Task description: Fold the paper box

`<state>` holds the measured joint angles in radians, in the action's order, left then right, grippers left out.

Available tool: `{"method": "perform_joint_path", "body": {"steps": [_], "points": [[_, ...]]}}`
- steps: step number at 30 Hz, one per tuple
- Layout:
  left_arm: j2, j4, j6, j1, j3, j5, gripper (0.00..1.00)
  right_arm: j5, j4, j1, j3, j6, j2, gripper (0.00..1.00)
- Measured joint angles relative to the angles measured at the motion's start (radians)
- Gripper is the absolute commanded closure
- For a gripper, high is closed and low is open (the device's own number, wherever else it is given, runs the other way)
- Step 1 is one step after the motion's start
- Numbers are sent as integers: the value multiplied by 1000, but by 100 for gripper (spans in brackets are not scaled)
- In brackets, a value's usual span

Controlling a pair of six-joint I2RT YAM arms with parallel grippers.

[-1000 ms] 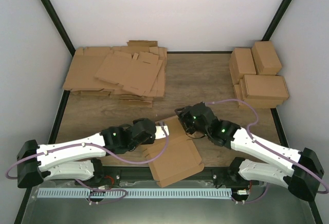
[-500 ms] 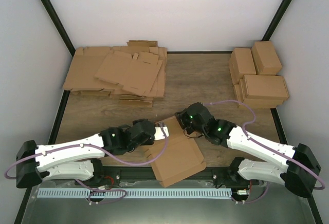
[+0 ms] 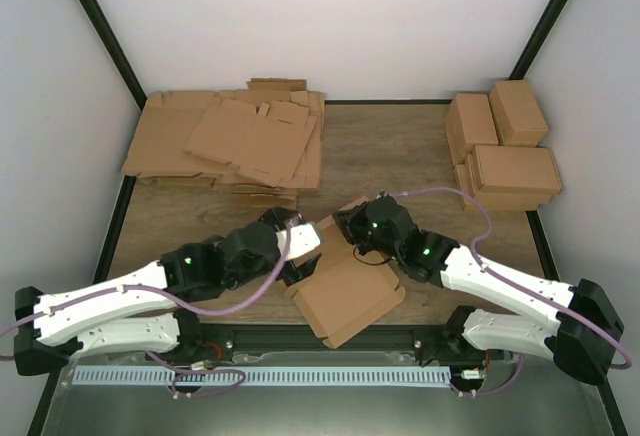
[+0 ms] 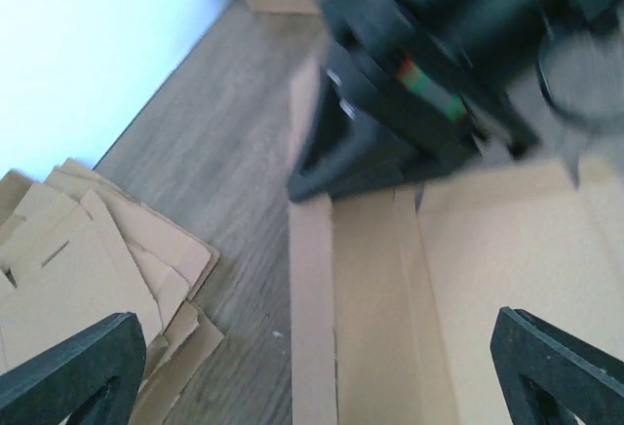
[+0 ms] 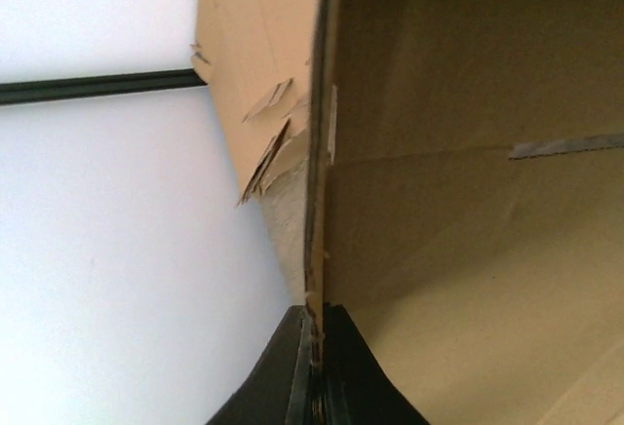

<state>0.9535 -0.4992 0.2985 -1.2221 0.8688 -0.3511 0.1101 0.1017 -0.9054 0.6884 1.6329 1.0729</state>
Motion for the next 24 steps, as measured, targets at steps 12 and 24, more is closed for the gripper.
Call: {"method": "perform_joint_path", "body": {"steps": [12, 24], "points": [[105, -125, -445, 418, 254, 294, 0, -200, -445, 96, -190, -153, 53, 99], [192, -118, -512, 516, 201, 582, 1, -427, -692, 235, -295, -245, 92, 99]]}}
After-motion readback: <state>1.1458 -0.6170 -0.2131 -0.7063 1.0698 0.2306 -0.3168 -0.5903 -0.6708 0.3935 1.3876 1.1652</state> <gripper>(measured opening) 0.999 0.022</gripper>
